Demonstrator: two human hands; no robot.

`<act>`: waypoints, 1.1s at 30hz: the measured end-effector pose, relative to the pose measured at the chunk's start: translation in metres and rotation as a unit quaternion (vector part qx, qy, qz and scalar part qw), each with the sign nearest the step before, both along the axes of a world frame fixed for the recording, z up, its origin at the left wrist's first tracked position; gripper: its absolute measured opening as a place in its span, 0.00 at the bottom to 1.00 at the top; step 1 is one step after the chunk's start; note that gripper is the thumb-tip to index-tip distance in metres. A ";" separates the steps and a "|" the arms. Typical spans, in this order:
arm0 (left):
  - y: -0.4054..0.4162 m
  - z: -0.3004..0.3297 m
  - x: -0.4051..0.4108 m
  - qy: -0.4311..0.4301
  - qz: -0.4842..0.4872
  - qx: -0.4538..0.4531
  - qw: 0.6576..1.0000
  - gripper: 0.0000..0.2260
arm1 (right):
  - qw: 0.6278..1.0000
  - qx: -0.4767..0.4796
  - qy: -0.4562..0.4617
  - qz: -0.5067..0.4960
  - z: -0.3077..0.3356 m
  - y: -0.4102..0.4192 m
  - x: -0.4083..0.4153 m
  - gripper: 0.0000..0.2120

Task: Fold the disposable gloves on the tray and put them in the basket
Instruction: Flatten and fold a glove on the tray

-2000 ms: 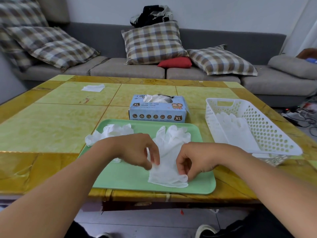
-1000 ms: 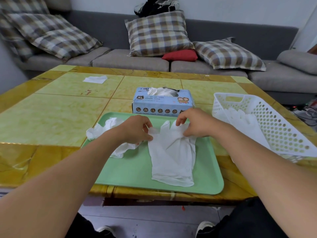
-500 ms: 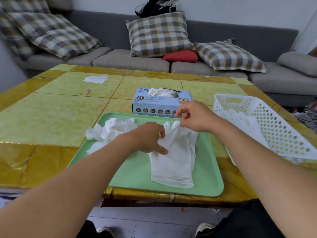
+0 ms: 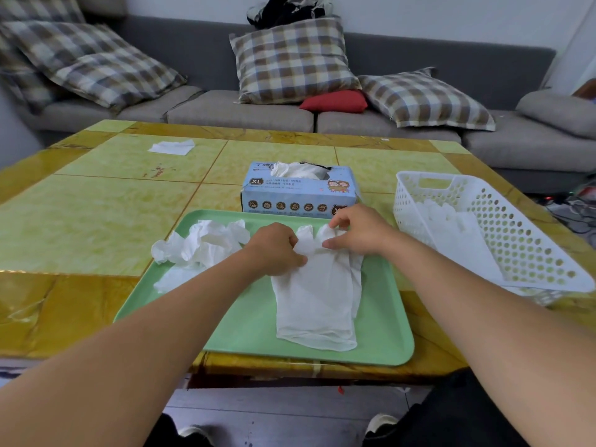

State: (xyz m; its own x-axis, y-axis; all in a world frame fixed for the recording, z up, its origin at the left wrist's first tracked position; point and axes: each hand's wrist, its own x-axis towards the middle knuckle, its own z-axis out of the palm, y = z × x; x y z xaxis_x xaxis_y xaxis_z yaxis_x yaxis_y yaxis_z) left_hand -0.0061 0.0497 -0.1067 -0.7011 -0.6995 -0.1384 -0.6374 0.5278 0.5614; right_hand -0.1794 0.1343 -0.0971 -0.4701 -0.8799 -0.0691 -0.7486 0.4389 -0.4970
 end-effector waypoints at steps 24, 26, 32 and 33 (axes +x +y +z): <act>0.008 -0.003 -0.002 -0.004 -0.131 -0.217 0.967 0.21 | 0.991 -0.046 0.008 -0.124 0.006 0.000 -0.008 0.12; 0.008 -0.001 -0.002 -0.026 -0.152 -0.248 0.956 0.15 | 0.991 -0.010 0.003 -0.133 0.008 0.004 -0.009 0.12; 0.008 -0.005 0.000 -0.077 -0.199 -0.194 0.958 0.21 | 0.987 0.093 -0.008 -0.132 0.009 0.007 0.008 0.18; 0.008 -0.005 0.000 -0.079 -0.206 -0.189 0.957 0.21 | 0.987 0.097 -0.008 -0.131 0.010 0.006 0.008 0.17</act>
